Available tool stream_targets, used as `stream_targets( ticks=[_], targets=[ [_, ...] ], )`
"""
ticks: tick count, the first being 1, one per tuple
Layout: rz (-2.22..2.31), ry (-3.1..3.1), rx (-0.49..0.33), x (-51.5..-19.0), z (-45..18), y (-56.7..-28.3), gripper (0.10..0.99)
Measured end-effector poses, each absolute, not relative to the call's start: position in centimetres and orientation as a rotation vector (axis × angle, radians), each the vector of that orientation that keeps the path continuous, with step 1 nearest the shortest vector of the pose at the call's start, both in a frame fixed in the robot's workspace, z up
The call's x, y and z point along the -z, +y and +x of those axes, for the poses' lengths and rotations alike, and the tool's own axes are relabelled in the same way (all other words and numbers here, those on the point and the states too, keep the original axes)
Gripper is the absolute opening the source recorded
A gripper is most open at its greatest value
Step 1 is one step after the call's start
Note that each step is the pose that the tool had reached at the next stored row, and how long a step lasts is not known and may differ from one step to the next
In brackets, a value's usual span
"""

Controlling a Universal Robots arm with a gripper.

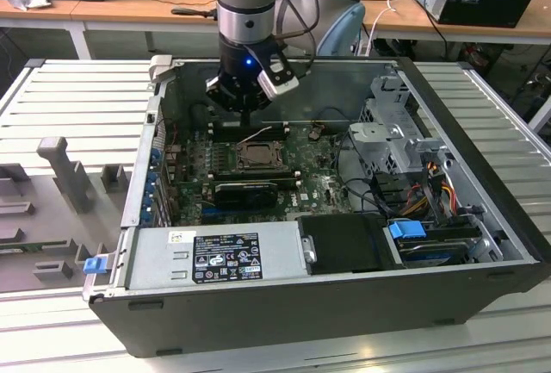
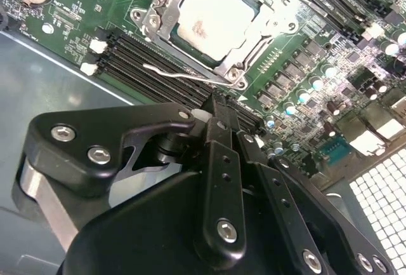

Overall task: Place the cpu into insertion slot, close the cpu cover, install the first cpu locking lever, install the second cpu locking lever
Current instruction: 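Install the first cpu locking lever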

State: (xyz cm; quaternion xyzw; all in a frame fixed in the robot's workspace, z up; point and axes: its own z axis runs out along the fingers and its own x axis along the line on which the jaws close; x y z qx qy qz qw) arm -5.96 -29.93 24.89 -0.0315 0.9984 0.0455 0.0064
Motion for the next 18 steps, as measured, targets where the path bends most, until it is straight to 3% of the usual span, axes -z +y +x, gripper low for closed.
stream_targets(
  ticks=[5,8,18],
  targets=[
    [-0.091,3.124,-0.149,-24.7,-5.2,-29.9,0.106],
    [-0.076,3.118,-0.216,-24.5,-5.0,-29.9,0.106],
    [-0.071,3.118,-0.22,-22.7,-3.2,-29.9,0.106]
  ],
)
